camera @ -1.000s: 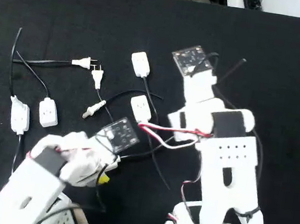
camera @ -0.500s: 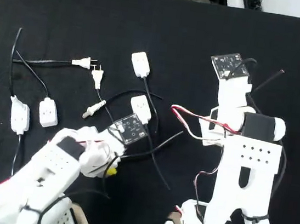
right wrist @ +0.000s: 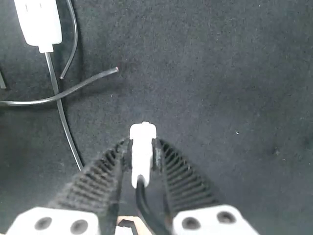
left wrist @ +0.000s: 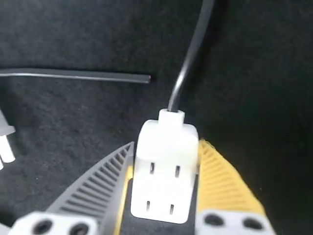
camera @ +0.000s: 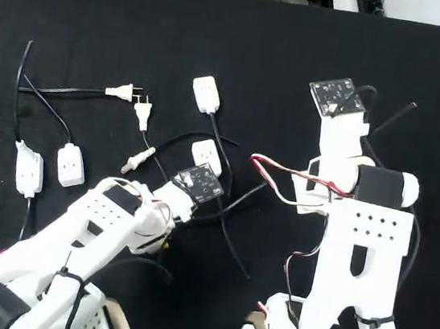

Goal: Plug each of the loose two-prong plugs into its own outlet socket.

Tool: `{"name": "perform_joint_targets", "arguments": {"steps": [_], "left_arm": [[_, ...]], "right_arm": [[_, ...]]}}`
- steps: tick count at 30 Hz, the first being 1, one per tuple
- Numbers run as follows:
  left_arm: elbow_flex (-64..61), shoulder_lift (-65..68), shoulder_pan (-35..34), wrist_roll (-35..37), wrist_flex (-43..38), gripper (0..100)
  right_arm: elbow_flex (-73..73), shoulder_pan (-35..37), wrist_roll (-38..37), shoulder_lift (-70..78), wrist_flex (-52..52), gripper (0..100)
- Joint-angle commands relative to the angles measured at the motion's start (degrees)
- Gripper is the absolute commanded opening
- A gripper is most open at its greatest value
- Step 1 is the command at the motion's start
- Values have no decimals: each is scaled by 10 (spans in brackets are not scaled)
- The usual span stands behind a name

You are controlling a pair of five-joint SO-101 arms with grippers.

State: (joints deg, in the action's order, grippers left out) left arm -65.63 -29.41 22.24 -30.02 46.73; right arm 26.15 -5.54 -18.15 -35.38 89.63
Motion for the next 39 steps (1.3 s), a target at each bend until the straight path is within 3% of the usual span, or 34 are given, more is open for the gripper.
{"name": "perform_joint_targets", "arguments": {"steps": [1,6,14,25,30,39], "left_arm": [[37,0,0,40,-4,67],[99,5,-2,106,20,58],[146,24,-3,236,-46,62],[220,216,-14,242,-23,83],[258,222,-32,309,11,171],[261,190,-30,316,41,273]], "right_arm": [[-27,-11,1,-7,-16,11],[2,-11,1,-7,-43,11],[4,-11,1,-7,-43,11],[5,-11,1,-7,-43,11],[6,-11,1,-6,-40,11],[17,24,1,-6,-38,11]]}}
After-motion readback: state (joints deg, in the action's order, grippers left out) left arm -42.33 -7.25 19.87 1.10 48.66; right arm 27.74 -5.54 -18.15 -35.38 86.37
